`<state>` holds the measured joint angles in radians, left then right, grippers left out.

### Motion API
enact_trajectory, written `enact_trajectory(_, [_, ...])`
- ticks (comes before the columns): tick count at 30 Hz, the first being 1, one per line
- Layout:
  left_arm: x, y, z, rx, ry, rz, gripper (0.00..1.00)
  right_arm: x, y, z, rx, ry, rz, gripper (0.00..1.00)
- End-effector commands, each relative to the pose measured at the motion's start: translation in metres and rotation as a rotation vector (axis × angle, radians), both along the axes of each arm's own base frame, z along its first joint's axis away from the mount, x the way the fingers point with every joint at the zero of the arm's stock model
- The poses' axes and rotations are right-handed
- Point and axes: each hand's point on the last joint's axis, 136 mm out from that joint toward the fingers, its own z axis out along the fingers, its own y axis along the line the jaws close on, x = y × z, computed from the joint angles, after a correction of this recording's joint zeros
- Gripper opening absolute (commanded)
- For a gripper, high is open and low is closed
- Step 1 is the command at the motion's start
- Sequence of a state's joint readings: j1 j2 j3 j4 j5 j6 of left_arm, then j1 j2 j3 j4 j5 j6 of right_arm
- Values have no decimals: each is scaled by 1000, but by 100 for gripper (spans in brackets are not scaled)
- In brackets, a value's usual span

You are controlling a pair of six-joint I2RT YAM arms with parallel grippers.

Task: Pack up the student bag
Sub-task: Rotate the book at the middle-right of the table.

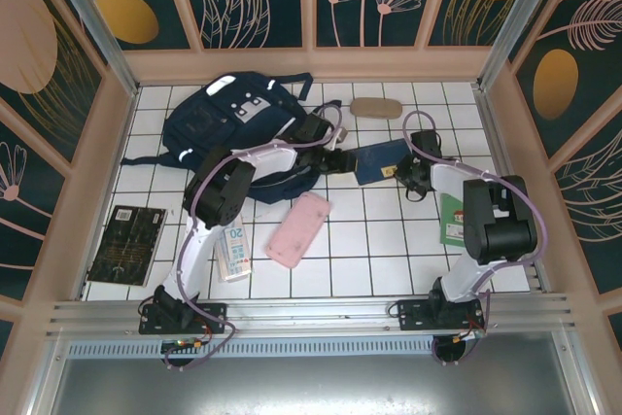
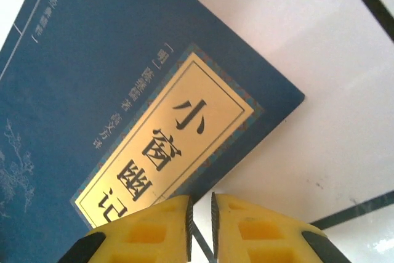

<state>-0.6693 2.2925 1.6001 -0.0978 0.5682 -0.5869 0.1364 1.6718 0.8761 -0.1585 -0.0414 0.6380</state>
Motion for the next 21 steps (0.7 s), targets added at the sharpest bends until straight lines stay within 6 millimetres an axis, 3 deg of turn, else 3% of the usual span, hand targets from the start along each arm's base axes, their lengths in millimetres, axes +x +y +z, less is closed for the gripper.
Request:
enact_trajectory(1, [-21,3,11,5,9,-28,41,0,-2,13,-16,-9,-14,19])
enact_trajectory(5, [-10,7,38,13,-55,19,41,1,20,36,19,-77,9,15])
enact_trajectory(9, [5,8,58,18,-92,68,41,11,57,42,87,-105,77,8])
enact_trajectory(13, [24,18,68,37,-113,143,41,29,91,30,113,-74,136,5])
enact_trajectory(17, [42,31,70,34,-100,214,41,48,112,11,117,-37,162,4])
enact_trajectory(21, [54,42,70,48,-97,266,42,50,126,-15,104,38,206,0])
